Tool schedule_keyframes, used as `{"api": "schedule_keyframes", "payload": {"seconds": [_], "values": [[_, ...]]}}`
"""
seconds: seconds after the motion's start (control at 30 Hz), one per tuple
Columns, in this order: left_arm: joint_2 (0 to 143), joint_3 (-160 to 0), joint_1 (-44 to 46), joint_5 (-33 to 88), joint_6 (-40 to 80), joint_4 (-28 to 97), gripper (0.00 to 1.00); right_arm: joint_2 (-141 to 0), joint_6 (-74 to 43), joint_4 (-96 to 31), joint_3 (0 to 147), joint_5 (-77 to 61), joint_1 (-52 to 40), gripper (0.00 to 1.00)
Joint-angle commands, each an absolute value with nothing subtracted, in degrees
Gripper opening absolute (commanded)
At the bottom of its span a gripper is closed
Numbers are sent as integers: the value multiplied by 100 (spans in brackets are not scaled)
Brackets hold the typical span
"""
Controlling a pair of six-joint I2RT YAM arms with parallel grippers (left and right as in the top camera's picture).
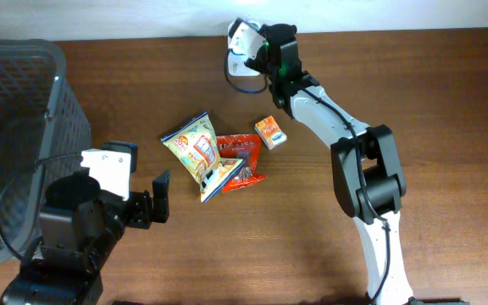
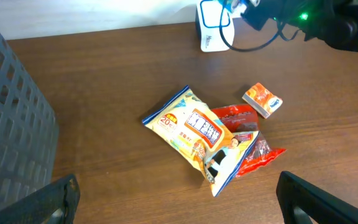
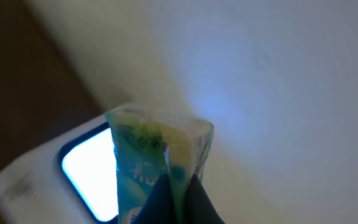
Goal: Scan the item barcode
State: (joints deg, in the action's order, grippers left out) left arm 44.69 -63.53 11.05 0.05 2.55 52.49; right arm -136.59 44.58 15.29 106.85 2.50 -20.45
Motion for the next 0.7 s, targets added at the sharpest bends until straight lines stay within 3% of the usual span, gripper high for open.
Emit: {"api": "schedule_keyframes", "payload": {"seconds": [0.0,0.13,0.4,0.53,0.67], "values": [[4466,-6335,1070,69,148,5236,99,-13590,2517,2416,10759,1780,-1859,4],[4466,-6335,1070,69,145,5236,99,-13019,1481,2200,10794,2241,-1369,4],[4466,-6335,1070,69,148,5236,99,-12116,-1455,-1232,10794,2290,825,4],[4466,-6335,1070,67,145,5238,99,-12197,-2462,-2729,10792,2008,1979,4],[4466,-6335,1070,69,148,5236,99,-12392,-2668,-3387,10779,1741,2910,4]]}}
